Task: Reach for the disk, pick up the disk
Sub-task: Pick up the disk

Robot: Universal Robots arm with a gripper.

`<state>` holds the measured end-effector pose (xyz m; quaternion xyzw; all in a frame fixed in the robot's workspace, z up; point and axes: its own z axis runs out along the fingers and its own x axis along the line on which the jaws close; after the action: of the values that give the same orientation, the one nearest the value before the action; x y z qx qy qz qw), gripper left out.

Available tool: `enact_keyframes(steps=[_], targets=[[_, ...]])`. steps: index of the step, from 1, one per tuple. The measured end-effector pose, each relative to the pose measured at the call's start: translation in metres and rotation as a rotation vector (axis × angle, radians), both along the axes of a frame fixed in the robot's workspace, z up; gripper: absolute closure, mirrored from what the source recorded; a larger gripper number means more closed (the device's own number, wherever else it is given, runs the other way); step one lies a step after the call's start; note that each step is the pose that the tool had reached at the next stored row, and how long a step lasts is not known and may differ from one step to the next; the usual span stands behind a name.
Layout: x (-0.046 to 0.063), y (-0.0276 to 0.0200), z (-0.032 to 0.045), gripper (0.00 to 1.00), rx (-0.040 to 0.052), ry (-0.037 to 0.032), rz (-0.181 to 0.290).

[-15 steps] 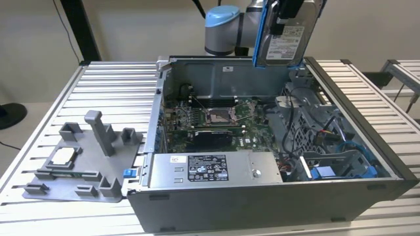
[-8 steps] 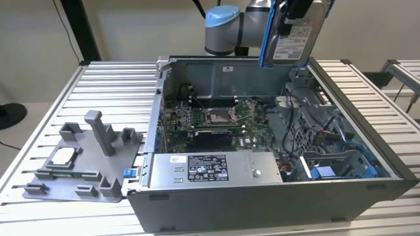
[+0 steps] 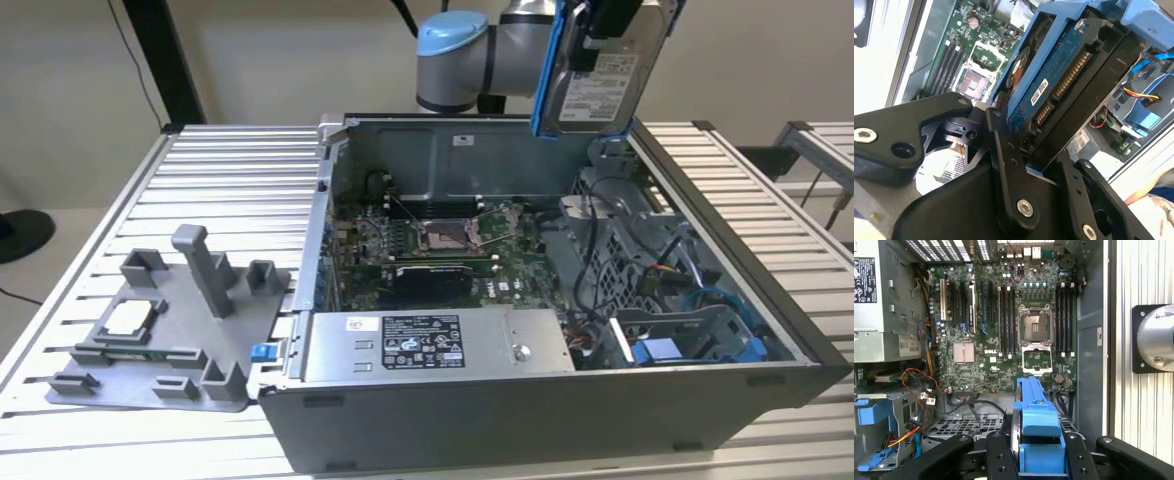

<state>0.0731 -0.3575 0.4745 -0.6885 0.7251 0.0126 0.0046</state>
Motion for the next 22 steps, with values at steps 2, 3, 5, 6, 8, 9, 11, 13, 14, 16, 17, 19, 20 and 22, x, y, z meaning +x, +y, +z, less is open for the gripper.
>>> enact_keyframes(steps=[2, 3, 5, 6, 8, 9, 11, 13, 14, 16, 17, 19, 20, 22], targets=[[0.000, 0.0000, 0.0000, 1.00, 0.0000, 0.0000, 0.000], [0.000, 0.0000, 0.0000, 1.00, 0.0000, 0.0000, 0.000], [0.000, -0.0006, 0.0000, 1.00, 0.0000, 0.0000, 0.000], [0.000, -0.0012, 0.0001, 1.00, -0.0001, 0.0000, 0.000], [0.000, -0.0027, 0.0000, 1.00, 0.0000, 0.0000, 0.000], [0.000, -0.0036, 0.0000, 1.00, 0.0000, 0.0000, 0.000], [0.000, -0.0055, 0.0000, 1.00, 0.0000, 0.0000, 0.000], [0.000, -0.0089, 0.0000, 1.00, 0.0000, 0.0000, 0.000], [0.000, -0.0102, 0.0000, 1.00, 0.0000, 0.0000, 0.000], [0.000, -0.0147, 0.0000, 1.00, 0.0000, 0.0000, 0.000], [0.000, -0.0163, 0.0000, 1.00, 0.0000, 0.0000, 0.000], [0.000, -0.0196, 0.0000, 1.00, 0.0000, 0.0000, 0.000], [0.000, -0.0213, 0.0000, 1.00, 0.0000, 0.0000, 0.000], [0.000, -0.0245, 0.0000, 1.00, 0.0000, 0.0000, 0.000]])
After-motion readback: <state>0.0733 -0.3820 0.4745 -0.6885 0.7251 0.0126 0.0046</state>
